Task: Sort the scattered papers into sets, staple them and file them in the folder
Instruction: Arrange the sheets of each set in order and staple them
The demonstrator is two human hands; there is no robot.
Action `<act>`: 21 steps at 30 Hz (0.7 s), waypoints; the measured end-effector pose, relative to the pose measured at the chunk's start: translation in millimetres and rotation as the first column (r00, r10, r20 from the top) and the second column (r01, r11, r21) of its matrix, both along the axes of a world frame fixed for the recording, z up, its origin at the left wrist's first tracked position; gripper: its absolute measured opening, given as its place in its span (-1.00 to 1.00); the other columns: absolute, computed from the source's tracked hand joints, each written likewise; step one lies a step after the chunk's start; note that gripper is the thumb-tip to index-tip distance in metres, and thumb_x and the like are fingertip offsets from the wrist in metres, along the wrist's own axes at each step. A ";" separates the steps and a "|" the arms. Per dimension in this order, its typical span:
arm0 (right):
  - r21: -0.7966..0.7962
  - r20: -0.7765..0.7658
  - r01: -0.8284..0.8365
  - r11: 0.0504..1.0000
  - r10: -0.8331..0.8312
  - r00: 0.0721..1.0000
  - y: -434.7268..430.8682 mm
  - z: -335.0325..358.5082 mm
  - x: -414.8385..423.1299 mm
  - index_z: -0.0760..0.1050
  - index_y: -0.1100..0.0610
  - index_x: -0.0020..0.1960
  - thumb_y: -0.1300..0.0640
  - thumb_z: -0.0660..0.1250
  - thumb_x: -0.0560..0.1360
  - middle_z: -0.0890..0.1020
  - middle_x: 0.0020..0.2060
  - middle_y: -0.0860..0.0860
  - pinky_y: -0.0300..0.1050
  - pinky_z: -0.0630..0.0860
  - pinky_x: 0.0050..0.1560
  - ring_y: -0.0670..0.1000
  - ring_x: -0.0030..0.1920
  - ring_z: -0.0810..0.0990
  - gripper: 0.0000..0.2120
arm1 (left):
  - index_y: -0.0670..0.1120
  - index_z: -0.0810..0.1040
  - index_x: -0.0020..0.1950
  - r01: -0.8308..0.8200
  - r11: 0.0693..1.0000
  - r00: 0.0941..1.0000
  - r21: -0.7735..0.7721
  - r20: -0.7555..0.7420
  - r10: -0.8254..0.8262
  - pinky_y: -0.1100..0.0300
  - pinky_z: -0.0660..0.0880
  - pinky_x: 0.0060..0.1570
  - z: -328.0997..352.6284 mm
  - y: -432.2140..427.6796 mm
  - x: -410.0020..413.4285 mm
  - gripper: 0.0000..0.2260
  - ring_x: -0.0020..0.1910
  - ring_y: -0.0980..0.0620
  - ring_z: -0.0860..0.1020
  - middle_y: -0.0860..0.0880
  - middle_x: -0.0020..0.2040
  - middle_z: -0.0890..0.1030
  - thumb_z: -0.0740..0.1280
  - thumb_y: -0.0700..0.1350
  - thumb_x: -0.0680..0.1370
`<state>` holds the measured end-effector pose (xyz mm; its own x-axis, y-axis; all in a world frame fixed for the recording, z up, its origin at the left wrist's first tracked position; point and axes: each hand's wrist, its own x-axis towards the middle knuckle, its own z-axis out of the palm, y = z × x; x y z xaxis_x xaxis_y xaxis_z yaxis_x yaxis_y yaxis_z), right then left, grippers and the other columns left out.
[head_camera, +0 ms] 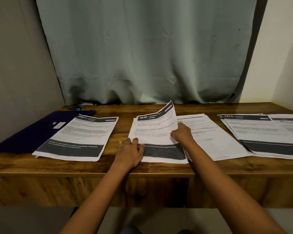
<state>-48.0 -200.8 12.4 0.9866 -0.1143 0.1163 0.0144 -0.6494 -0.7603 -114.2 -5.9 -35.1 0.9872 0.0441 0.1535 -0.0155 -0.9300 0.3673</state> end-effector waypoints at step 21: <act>0.774 0.163 -0.253 0.581 0.203 0.966 -23.5 53.3 26.8 0.45 0.24 0.29 0.38 0.33 0.49 0.61 0.16 0.14 -0.04 0.62 -0.06 0.12 0.04 0.63 -0.63 | -0.17 0.31 0.39 0.127 0.429 0.958 -0.894 0.223 0.179 -0.03 0.53 0.16 118.6 12.7 60.5 -0.56 0.07 -0.03 0.58 -0.14 0.23 0.56 0.27 0.02 0.60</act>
